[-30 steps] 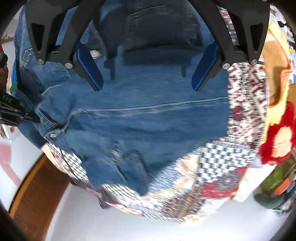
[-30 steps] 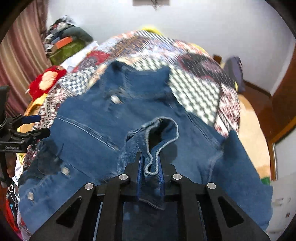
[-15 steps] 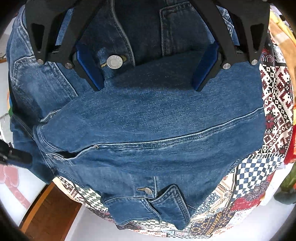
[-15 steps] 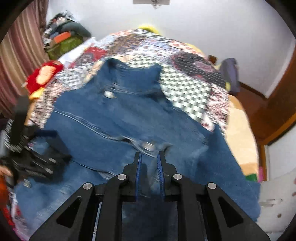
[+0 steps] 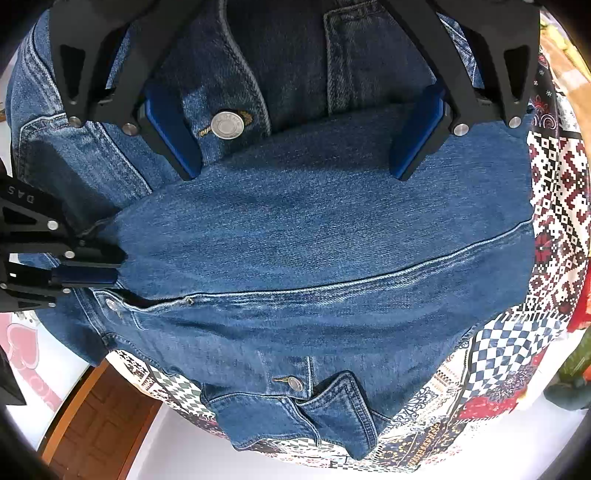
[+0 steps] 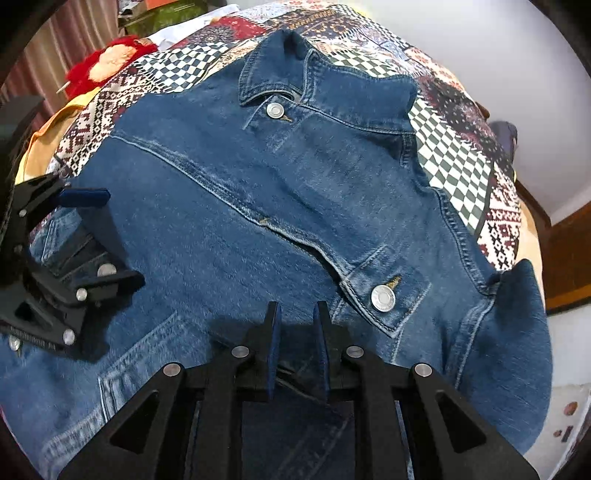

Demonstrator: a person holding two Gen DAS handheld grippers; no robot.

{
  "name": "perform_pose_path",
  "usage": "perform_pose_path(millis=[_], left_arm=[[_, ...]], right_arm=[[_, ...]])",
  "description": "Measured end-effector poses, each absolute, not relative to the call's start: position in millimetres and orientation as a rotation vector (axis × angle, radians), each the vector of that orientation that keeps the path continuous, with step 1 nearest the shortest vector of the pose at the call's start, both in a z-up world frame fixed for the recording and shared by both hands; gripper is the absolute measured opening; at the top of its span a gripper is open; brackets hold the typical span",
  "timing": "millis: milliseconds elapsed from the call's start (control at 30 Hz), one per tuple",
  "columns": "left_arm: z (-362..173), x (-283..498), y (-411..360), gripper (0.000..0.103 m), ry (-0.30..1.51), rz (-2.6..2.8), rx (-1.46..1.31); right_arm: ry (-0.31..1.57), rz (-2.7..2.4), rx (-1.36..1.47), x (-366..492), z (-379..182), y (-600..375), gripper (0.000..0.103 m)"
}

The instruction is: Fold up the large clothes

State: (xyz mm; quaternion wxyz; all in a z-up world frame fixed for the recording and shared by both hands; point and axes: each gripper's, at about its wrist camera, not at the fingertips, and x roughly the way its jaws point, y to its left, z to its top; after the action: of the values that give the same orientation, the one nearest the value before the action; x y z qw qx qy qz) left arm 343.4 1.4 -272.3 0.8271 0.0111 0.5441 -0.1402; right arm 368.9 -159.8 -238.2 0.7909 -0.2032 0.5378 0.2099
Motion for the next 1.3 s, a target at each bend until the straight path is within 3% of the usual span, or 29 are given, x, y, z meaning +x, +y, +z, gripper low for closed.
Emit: perform_pose_path(millis=[100,167,233,267,433,900,1067,1300], left_arm=[[-272,343,2,0.103,1.152,-0.296,0.023],[-272,342,2,0.103,1.151,-0.294,0.026],[-272,342,2,0.103,1.152,-0.293,0.027],[-272,342,2,0.103,1.153,-0.292,0.03],[-268,343,0,0.103,1.165,-0.269,0.046],[-171,361,-18,0.103,0.959,-0.212,0.039],[-164,370,-46,0.103,0.935,-0.254,0.063],[-194,385,-96,0.103,1.017,-0.327,0.102]], right_arm=[[1.139,0.414,-0.501,363,-237,-162,0.013],[1.122,0.386,-0.535,361,-235,-167,0.033],[1.066,0.292,-0.582,357,-232,-175,0.088],[1.039,0.271,-0.571,355,-229,-183,0.093],[1.111,0.296,-0.4,352,-219,-213,0.092],[0.898,0.188,0.107,316,-124,-346,0.093],[0.903,0.066,0.262,305,-134,-410,0.093],[0.991,-0.051,0.677,280,-197,-509,0.093]])
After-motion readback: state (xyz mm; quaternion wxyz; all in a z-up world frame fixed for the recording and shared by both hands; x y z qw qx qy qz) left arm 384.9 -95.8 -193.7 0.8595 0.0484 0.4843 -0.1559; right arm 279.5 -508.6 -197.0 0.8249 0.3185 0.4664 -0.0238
